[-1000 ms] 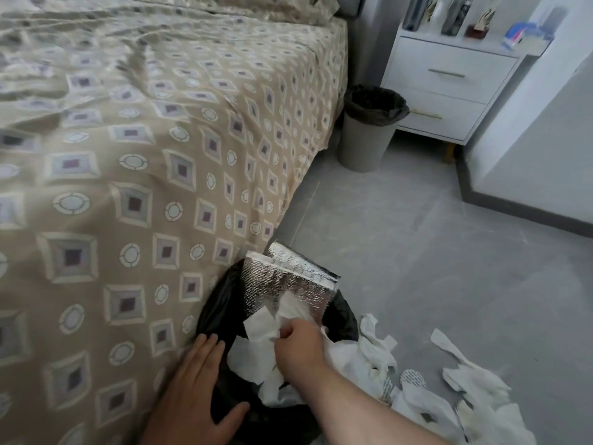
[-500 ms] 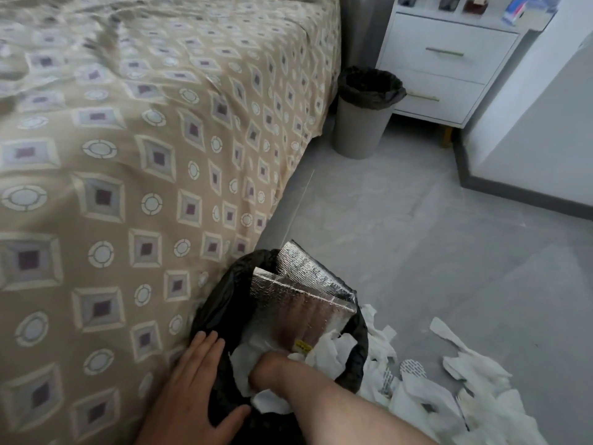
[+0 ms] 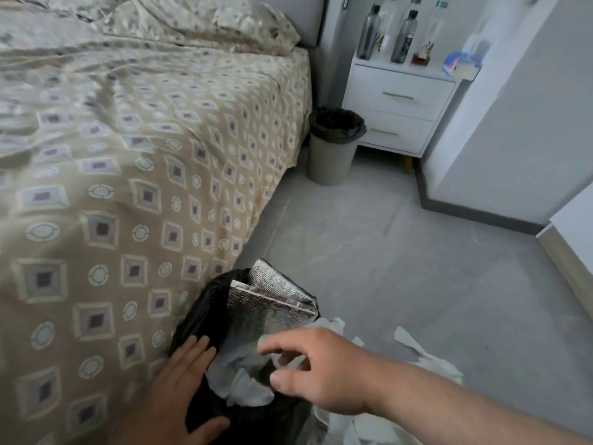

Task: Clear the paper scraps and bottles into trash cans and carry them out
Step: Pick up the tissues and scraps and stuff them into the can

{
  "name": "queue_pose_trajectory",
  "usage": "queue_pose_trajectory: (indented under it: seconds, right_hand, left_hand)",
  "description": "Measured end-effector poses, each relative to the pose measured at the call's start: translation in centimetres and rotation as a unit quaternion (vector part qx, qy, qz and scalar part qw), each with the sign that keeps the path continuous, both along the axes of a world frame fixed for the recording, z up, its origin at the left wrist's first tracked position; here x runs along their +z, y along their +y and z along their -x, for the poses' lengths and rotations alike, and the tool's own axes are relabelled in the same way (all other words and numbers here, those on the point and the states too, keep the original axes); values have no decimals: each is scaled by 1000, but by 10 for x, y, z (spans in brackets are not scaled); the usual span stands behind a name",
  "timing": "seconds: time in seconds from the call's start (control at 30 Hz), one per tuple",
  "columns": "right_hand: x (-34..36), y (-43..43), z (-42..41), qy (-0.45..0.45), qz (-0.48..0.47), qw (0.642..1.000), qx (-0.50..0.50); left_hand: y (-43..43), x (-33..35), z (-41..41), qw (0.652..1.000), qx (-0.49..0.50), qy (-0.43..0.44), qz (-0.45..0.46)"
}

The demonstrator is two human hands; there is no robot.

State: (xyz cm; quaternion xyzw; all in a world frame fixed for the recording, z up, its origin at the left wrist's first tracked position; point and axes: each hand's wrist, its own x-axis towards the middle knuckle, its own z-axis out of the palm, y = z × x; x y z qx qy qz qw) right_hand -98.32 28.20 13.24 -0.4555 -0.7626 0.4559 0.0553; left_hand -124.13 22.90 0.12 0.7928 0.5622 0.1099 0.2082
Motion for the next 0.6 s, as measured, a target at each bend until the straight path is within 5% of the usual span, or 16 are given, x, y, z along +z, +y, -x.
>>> queue_pose_trajectory:
  seconds: [0.1, 0.33, 0.47, 0.6]
  right_hand:
    - [30, -24, -61, 9, -10, 999, -53]
    - [-15, -72, -209, -24, 24, 956, -291]
    - [-72, -89, -255, -160, 80, 946, -271]
    - [-113, -89, -273, -226, 124, 935, -245]
  left_hand:
    - [11, 58, -22, 993, -49, -18, -110]
    - [31, 127, -114, 950, -270, 86, -131]
    - [18, 88, -190, 939, -326, 94, -50]
    - [4, 4, -254, 962, -155, 76, 212]
